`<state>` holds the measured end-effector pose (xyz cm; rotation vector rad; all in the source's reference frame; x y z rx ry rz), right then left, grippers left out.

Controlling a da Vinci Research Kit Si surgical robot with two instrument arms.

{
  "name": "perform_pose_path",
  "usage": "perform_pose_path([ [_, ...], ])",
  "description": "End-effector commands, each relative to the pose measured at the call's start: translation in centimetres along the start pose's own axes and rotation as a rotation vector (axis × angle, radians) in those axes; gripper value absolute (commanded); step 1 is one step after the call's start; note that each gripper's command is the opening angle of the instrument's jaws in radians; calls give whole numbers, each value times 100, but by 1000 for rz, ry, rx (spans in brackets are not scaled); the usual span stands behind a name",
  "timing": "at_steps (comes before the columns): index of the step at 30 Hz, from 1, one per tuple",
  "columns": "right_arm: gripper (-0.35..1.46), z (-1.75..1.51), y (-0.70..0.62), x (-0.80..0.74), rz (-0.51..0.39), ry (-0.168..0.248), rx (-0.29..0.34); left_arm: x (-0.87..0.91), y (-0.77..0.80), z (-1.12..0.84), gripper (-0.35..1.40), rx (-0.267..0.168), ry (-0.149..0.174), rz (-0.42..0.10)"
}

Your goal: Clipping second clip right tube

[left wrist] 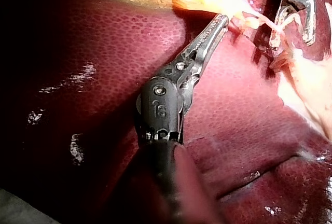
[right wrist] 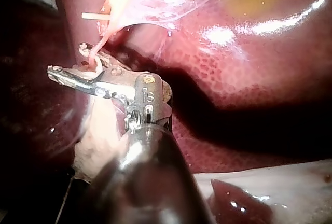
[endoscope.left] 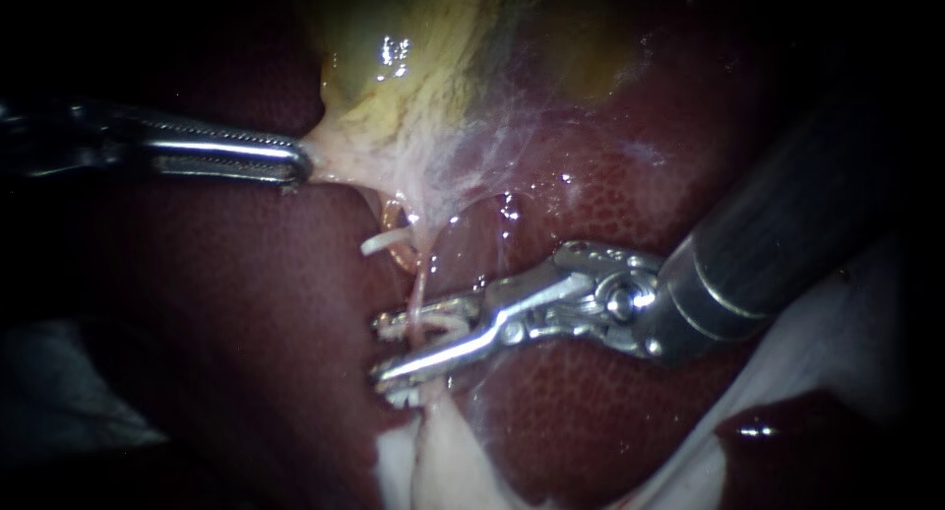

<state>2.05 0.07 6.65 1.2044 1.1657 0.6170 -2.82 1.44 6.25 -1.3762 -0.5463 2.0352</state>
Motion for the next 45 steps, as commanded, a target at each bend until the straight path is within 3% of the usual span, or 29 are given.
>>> perform_pose_path([
  [1, 49, 1, 1, -1, -1, 3, 1, 0, 0, 0, -35, 0, 0, 0],
  [12, 38, 3, 3, -7, -5, 6, 7, 0, 0, 1, -35, 0, 0, 0],
  [27, -35, -5, -2, -9, 1, 3, 12, 0, 0, 1, -35, 1, 0, 0],
  [45, -35, -9, -3, -13, -24, 0, 15, 0, 0, 3, -35, 1, 0, 0],
])
